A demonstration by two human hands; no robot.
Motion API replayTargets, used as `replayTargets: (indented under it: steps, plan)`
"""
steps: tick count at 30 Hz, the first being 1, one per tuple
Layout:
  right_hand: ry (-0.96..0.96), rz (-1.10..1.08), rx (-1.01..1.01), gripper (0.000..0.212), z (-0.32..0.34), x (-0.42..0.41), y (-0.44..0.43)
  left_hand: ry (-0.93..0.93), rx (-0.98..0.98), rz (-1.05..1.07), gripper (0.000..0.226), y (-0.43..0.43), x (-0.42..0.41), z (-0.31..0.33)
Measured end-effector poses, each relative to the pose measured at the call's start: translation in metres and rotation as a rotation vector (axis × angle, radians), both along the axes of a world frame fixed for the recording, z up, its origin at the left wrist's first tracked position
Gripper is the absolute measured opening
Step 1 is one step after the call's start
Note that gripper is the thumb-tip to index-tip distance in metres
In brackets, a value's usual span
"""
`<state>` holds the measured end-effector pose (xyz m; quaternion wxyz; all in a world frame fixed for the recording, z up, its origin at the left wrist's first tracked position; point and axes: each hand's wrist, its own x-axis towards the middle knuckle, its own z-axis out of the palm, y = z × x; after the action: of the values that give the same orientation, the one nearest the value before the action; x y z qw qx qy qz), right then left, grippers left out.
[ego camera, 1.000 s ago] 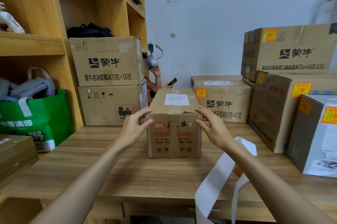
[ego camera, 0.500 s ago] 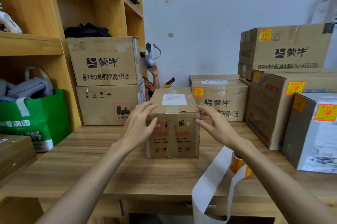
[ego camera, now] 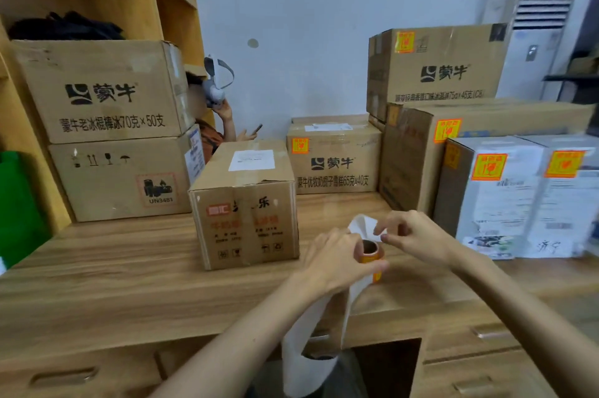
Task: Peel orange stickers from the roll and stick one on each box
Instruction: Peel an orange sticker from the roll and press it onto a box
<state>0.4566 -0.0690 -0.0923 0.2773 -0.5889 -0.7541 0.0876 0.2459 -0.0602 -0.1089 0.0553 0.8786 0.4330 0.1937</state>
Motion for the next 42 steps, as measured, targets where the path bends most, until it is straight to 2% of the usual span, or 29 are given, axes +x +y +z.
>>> replayTargets:
  steps: [5,10,18,24,30,37,42]
  plan:
    - [0.063,0.097,-0.054,0.014,-0.01,-0.004,-0.011,-0.037,-0.005,-0.006,0.028,-0.003,0.014,-0.007]
    - [0.0,0.05,-0.065,0.022,-0.024,-0.007,-0.005,-0.091,-0.015,-0.041,0.011,0.007,0.006,-0.013]
    - [-0.171,-0.009,0.03,0.011,-0.036,-0.009,-0.003,-0.16,-0.083,-0.035,0.014,0.025,-0.018,-0.015]
    - [-0.15,-0.031,0.033,0.011,-0.039,-0.013,-0.006,-0.303,-0.2,-0.051,0.008,0.033,-0.024,-0.022]
    - [-0.146,-0.059,0.048,0.01,-0.043,-0.014,-0.005,-0.313,-0.249,-0.074,0.01,0.036,-0.025,-0.026]
    - [-0.129,-0.059,0.06,0.008,-0.044,-0.018,-0.01,-0.344,-0.305,-0.196,0.016,0.031,-0.029,-0.023]
    - [-0.148,-0.074,0.07,0.01,-0.042,-0.02,-0.015,-0.362,-0.304,-0.162,0.018,0.03,-0.028,-0.027]
